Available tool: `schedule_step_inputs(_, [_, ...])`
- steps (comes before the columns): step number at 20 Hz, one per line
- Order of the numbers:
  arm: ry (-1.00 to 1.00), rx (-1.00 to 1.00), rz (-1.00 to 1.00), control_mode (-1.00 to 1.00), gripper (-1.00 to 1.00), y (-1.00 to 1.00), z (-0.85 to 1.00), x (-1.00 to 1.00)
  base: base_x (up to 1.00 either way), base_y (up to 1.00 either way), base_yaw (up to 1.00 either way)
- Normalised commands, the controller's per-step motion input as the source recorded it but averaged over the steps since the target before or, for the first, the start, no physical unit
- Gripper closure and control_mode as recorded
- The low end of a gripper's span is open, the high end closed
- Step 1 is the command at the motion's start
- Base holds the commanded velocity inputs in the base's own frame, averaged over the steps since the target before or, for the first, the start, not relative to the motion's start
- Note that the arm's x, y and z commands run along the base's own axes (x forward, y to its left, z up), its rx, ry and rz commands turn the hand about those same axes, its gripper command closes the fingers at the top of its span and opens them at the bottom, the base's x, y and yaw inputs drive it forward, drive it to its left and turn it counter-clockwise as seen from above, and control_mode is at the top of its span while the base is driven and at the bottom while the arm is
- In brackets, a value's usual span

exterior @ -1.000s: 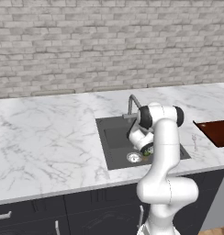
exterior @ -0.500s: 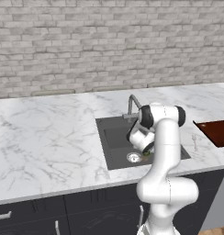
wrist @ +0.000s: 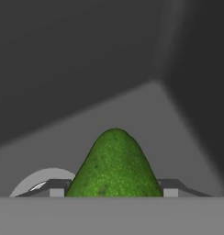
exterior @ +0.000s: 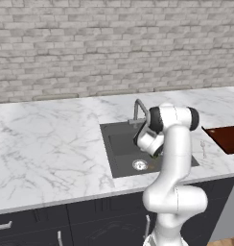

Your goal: Pick up all produce items and place them in the sink. Turn on the sink faucet to wash them. Then turn the sink off and put them in the tray.

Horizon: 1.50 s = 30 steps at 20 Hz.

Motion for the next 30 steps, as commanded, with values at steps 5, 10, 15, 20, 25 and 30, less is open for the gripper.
schedule_step_inputs(5, [0.0, 0.0, 0.0, -1.0, 1.0, 0.0, 0.47, -0.2, 0.0, 0.0, 0.0])
schedule_step_inputs(10, [0.0, 0.0, 0.0, -1.0, 1.0, 0.0, 0.57, -0.24, 0.0, 0.0, 0.0])
schedule_step_inputs(15, [0.0, 0.0, 0.0, -1.0, 1.0, 0.0, 0.62, -0.26, 0.0, 0.0, 0.0])
schedule_step_inputs(20, [0.0, 0.0, 0.0, -1.0, 1.0, 0.0, 0.63, -0.24, 0.0, 0.0, 0.0])
schedule_step_inputs(25, [0.0, 0.0, -0.01, -1.0, 1.0, 0.0, 0.69, -0.16, 0.0, 0.0, 0.0])
schedule_step_inputs(30, [0.0, -0.01, -0.02, -1.0, 1.0, -0.06, 0.69, -0.11, 0.0, 0.0, 0.0])
